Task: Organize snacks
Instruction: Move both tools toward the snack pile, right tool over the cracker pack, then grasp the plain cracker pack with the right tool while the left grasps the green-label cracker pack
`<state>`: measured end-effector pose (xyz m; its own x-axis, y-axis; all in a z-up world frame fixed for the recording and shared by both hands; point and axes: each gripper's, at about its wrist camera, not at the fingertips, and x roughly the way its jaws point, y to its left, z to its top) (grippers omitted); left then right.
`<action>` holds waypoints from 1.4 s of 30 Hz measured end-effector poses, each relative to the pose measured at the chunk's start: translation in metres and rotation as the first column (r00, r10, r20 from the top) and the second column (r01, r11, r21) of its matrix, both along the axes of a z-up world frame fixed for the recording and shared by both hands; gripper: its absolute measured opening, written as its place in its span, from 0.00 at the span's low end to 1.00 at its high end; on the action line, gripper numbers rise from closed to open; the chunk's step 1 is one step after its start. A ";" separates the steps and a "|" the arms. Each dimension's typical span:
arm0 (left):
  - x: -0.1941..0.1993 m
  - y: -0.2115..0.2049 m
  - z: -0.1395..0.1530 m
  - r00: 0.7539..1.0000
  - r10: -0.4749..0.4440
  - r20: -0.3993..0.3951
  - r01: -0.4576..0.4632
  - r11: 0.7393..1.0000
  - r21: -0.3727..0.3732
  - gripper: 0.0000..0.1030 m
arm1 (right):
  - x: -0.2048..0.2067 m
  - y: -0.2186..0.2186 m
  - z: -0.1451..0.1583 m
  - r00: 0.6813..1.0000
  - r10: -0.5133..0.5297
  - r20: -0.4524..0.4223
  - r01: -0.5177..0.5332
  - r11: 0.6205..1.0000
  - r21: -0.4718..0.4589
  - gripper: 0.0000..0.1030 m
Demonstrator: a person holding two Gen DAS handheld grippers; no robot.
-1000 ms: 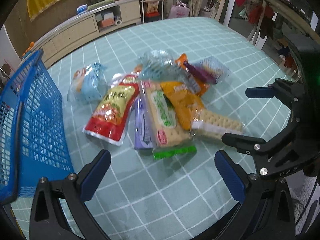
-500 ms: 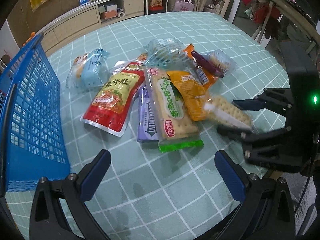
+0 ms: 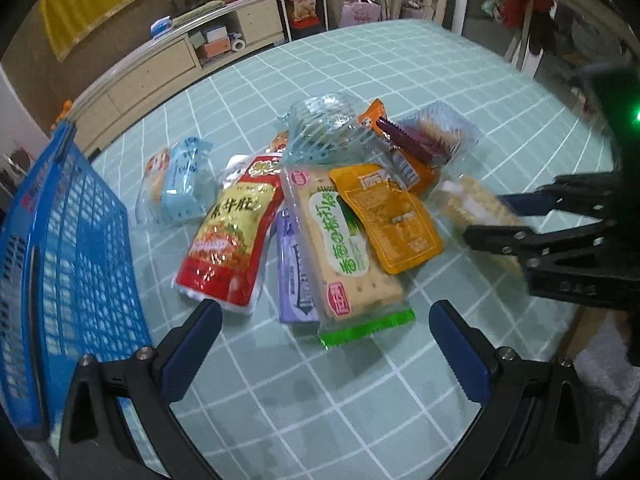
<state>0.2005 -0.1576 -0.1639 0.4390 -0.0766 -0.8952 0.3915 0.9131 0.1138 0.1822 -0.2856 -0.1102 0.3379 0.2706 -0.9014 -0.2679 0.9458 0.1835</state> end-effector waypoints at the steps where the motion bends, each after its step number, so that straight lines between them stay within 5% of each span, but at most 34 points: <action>1: 0.002 -0.004 -0.002 1.000 -0.013 0.006 0.013 1.000 0.021 1.00 | -0.001 -0.004 0.001 1.000 -0.012 -0.001 0.012 1.000 0.006 0.47; 17: 0.021 -0.038 -0.039 0.996 -0.086 -0.009 0.086 0.971 0.222 0.95 | -0.001 -0.036 -0.003 0.994 -0.108 -0.026 0.110 0.993 0.054 0.47; 21: 0.024 -0.030 -0.037 0.998 -0.050 -0.045 0.056 0.989 0.135 0.76 | 0.001 -0.033 -0.004 0.994 -0.108 -0.021 0.109 0.993 0.047 0.47; 25: 0.023 -0.021 -0.034 0.999 -0.029 -0.026 0.032 0.991 0.130 0.58 | 0.000 -0.029 -0.004 0.994 -0.111 -0.022 0.112 0.993 0.040 0.47; 28: 0.027 -0.004 -0.025 0.999 0.010 -0.042 -0.008 0.999 0.040 0.47 | -0.001 -0.026 -0.003 0.993 -0.111 -0.025 0.112 0.993 0.038 0.47; 42: -0.018 0.026 0.015 0.999 0.039 -0.019 -0.040 0.995 -0.092 0.33 | -0.008 0.003 0.013 0.996 -0.077 -0.049 0.080 0.994 0.080 0.47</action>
<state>0.1821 -0.1314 -0.1485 0.4283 -0.1419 -0.8924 0.3559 0.9343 0.0222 0.1737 -0.2824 -0.0976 0.3201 0.3183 -0.8923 -0.1830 0.9449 0.2715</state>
